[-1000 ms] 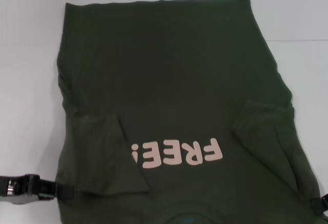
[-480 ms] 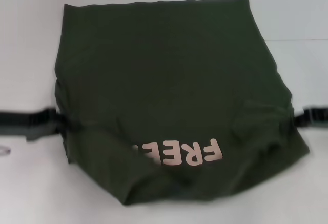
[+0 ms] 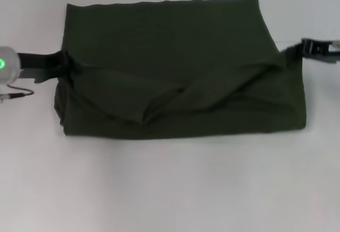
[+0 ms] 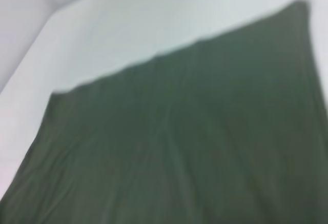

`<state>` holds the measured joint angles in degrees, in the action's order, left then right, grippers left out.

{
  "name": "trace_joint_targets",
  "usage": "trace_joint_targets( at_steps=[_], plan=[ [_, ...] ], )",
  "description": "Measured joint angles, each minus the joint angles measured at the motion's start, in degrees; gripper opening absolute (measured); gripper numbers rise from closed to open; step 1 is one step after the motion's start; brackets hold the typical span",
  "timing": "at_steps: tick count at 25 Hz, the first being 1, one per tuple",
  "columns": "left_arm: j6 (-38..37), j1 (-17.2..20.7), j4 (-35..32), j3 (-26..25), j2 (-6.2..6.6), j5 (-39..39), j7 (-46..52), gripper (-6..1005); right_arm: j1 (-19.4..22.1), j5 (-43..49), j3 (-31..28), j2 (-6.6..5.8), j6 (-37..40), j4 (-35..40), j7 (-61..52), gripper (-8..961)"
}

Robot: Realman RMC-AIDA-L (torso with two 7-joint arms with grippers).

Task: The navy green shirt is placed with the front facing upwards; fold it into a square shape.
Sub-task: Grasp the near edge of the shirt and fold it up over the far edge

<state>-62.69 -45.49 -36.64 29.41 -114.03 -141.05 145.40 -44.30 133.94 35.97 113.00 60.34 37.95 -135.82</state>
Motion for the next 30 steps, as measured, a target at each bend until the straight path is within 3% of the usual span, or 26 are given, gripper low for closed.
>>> trace_joint_targets(
  at_steps=[3, 5, 10, 13, 20, 30],
  plan=[
    [5.3, -0.8, 1.0, 2.0, -0.61, 0.0, 0.0, 44, -1.5, 0.0, 2.4, 0.86, -7.3, -0.6, 0.3, 3],
    [12.7, -1.6, 2.5, 5.1, -1.42, 0.0, 0.0, 44, -2.5, 0.1, 4.8, 1.39, -11.6, -1.4, 0.5, 4],
    [18.7, -1.8, 2.8, 7.5, -2.26, 0.0, 0.0, 44, -4.7, 0.6, 12.7, 2.44, -20.8, -3.6, 0.5, 4],
    [20.6, -2.1, 2.8, 8.1, -2.36, 0.0, -0.2, 43, -5.6, 0.7, 14.5, 2.81, -24.3, -4.5, 0.2, 4],
    [21.6, -2.5, 2.5, 8.4, -1.96, 0.0, -0.8, 43, -7.6, 0.7, 15.0, 2.92, -26.7, -5.2, 0.6, 3],
    [24.3, -3.8, 2.9, 9.4, -2.45, 0.1, -3.7, 43, -8.3, 0.6, 15.1, 2.93, -29.9, -6.0, 0.1, 4]
  ],
)
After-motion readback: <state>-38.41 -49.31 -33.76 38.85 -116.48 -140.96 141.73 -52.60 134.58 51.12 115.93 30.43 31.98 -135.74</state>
